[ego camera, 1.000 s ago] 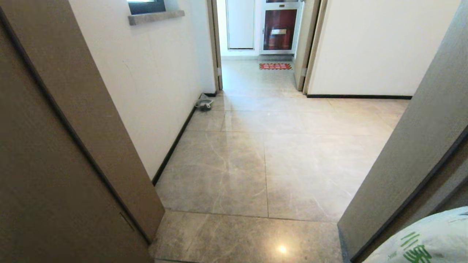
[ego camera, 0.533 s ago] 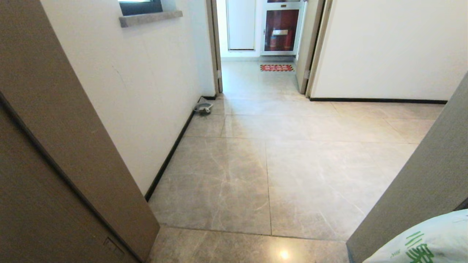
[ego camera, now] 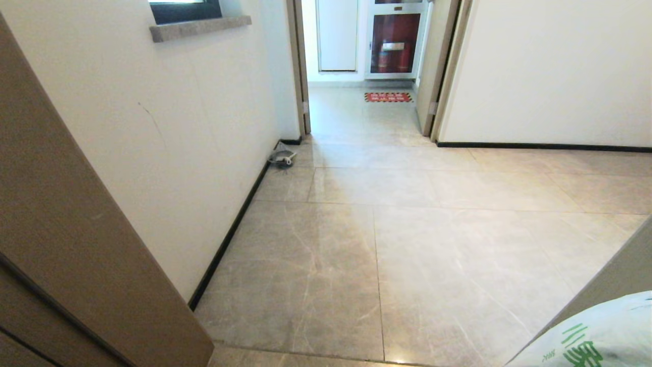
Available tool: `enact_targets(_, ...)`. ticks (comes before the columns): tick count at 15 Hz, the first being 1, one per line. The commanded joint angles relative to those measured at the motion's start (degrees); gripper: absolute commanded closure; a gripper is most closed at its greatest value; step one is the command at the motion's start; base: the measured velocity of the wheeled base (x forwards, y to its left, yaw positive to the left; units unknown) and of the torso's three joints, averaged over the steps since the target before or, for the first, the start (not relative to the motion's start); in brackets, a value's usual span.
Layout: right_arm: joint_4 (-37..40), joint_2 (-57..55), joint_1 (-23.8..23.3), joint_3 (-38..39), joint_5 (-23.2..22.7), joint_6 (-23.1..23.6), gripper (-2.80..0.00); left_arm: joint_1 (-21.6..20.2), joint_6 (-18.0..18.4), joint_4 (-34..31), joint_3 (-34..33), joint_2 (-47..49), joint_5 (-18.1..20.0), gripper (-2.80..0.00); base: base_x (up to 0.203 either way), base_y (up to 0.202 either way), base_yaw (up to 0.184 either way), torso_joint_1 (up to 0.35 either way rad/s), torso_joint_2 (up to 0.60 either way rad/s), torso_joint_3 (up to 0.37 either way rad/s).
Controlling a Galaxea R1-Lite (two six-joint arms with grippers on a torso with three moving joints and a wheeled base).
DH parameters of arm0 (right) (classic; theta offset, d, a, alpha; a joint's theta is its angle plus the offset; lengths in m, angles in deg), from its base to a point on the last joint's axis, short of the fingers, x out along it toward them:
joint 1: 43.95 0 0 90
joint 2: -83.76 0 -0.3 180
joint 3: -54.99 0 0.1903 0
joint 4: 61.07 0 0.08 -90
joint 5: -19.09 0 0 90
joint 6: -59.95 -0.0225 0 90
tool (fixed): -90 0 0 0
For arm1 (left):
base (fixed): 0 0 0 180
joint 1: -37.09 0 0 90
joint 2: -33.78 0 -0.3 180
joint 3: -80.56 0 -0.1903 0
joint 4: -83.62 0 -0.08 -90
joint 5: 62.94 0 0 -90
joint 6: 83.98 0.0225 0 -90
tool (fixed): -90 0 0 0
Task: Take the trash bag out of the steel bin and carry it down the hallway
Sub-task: Put the trash bag at the door
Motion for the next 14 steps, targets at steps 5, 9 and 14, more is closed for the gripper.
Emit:
enact_targets(5,-0.06,-0.07,0.05,2.29,-0.02,0.03,0.0,0.0,-0.03,-0.03,-0.05,0.0,0.01,0.0,0.187,0.0,0.002,0.002,0.0,0.002)
enact_targets(9,-0.06,-0.07,0.08,2.29,-0.02,0.04,0.0,0.0,-0.03,-0.03,-0.09,0.0,0.01,0.0,0.192,0.0,0.002,0.004,0.0,0.003)
enact_targets(14,-0.06,-0.07,0.11,2.29,-0.02,0.04,0.0,0.0,-0.03,-0.03,-0.01,0.0,0.01,0.0,0.193,0.0,0.002,0.003,0.0,0.001)
